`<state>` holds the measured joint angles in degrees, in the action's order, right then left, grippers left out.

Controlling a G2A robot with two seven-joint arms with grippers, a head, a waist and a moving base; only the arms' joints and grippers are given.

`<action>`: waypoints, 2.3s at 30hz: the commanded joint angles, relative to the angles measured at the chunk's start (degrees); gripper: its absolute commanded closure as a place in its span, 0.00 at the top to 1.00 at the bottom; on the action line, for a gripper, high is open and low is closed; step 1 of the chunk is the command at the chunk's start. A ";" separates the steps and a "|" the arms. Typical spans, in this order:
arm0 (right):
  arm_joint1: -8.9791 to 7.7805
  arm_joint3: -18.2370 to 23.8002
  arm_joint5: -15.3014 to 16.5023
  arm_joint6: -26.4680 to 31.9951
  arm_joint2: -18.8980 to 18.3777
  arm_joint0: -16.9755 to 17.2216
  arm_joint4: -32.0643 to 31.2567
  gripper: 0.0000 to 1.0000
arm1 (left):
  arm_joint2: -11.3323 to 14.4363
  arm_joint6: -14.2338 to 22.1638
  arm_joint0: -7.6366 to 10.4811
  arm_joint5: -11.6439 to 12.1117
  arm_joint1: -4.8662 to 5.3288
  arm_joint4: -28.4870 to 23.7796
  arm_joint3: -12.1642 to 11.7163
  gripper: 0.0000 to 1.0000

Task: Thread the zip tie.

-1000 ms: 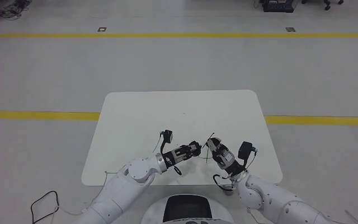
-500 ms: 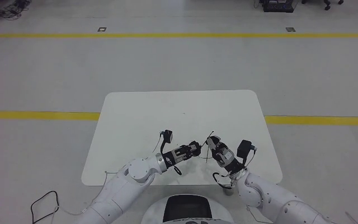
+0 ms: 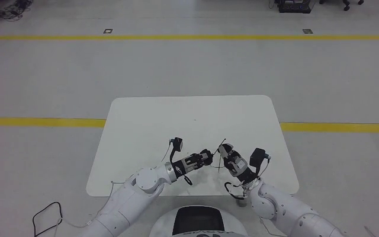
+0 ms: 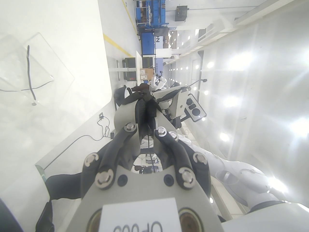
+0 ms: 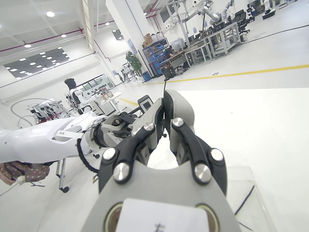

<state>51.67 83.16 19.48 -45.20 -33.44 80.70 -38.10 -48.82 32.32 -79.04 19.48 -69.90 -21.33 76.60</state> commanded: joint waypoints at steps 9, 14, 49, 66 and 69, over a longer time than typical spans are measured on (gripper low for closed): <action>0.71 -0.15 0.00 1.23 -1.15 0.60 -0.63 0.00 | 0.00 0.00 0.00 0.00 0.00 0.00 0.00 0.00; 1.06 -0.32 0.00 1.44 -1.68 0.92 -0.87 0.00 | 0.00 0.00 0.00 0.00 0.00 0.00 0.00 0.00; 1.73 0.03 0.00 1.93 -4.00 2.85 -2.17 0.00 | 0.00 0.00 0.00 0.00 0.00 0.00 0.00 0.00; 1.81 0.53 0.00 0.42 -4.45 3.64 -2.95 0.00 | 0.00 0.00 0.00 0.00 0.00 0.00 0.00 0.00; 1.75 0.61 0.00 0.42 -4.54 3.76 -2.94 0.00 | 0.00 0.00 0.00 0.00 0.00 0.00 0.00 0.00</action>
<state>53.43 83.77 19.48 -44.83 -37.97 84.44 -41.09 -48.82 32.32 -79.04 19.48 -69.90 -21.33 76.60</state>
